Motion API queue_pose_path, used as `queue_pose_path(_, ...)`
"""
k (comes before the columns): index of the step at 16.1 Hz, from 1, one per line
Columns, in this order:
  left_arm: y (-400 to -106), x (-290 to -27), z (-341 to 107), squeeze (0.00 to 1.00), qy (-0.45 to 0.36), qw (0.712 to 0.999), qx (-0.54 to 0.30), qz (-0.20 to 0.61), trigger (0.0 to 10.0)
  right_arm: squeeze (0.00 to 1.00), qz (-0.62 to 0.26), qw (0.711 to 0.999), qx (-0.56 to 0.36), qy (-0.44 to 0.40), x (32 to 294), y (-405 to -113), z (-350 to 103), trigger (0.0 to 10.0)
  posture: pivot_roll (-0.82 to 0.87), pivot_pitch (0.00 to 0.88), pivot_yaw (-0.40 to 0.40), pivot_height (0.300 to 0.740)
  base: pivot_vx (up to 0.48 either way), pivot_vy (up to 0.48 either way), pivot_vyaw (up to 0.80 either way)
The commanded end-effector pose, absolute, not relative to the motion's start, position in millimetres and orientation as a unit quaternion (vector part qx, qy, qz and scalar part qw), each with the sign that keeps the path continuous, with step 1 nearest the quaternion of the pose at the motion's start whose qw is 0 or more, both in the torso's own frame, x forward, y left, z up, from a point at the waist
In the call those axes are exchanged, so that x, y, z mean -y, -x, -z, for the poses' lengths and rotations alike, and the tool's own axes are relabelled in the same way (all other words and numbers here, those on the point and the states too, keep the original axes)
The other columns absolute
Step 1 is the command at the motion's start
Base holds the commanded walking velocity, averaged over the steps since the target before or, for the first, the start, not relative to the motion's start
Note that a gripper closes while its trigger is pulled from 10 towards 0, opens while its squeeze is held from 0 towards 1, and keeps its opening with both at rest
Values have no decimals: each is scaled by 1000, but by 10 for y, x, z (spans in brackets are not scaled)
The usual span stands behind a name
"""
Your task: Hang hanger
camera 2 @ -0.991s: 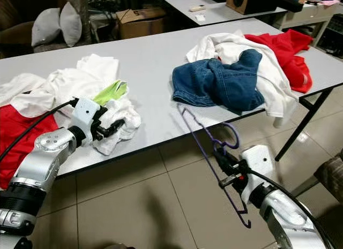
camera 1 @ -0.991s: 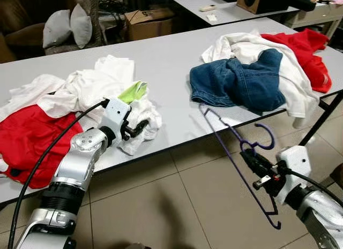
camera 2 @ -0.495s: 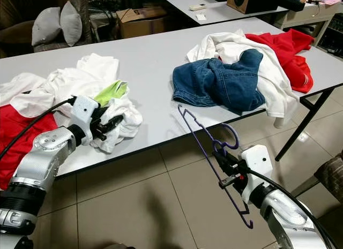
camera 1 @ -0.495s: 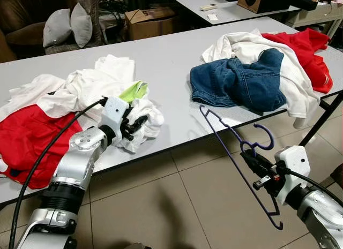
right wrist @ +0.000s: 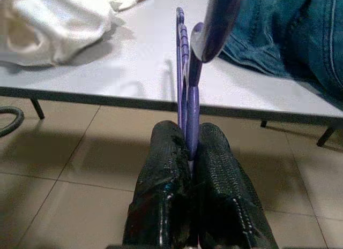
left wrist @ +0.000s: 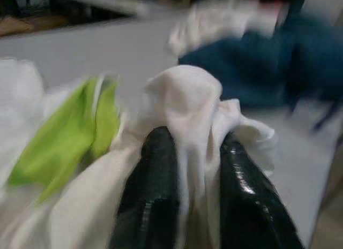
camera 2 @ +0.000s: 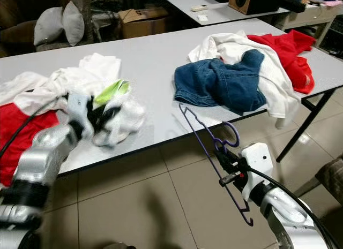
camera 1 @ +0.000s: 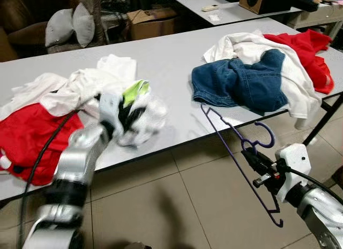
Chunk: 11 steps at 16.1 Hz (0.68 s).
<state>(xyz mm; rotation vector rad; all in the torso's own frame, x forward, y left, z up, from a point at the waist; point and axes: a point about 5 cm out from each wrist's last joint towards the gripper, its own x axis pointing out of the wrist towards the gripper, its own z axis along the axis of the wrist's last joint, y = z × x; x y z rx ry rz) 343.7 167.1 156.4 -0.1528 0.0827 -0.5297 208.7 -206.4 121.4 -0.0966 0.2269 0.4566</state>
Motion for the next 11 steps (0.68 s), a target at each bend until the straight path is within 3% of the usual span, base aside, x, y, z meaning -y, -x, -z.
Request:
queue_pose_path(1,-3532,-1656,-2106,0,212,936,60,273,0,0,-220,968,-107,50,2084,-2099,-1243,10000,-104,0,52,740,0,0,0)
queue_pose_path(2,-3589,-1724,-2370,0,330,900,109,264,0,0,-218,969,-106,50,2092,-2104,-1248,10000,-104,0,55,740,0,0,0)
queue_pose_path(4,-3707,-1967,-2302,0,400,893,78,193,0,0,-215,969,-106,49,2096,-2101,-1241,10000,-105,0,64,740,0,0,0)
queue_pose_path(6,-3704,-2085,-1880,0,367,920,-35,130,0,0,-213,970,-108,49,2091,-2090,-1225,10000,-108,0,71,740,0,0,0)
queue_pose_path(9,-3631,-2127,-1683,0,375,919,-66,98,0,0,-212,970,-108,49,2086,-2089,-1222,10000,-108,0,70,740,0,0,0)
queue_pose_path(11,-3633,-2306,-1541,0,324,940,-100,15,0,0,-213,970,-109,50,2084,-2089,-1217,10000,-108,0,70,740,0,0,0)
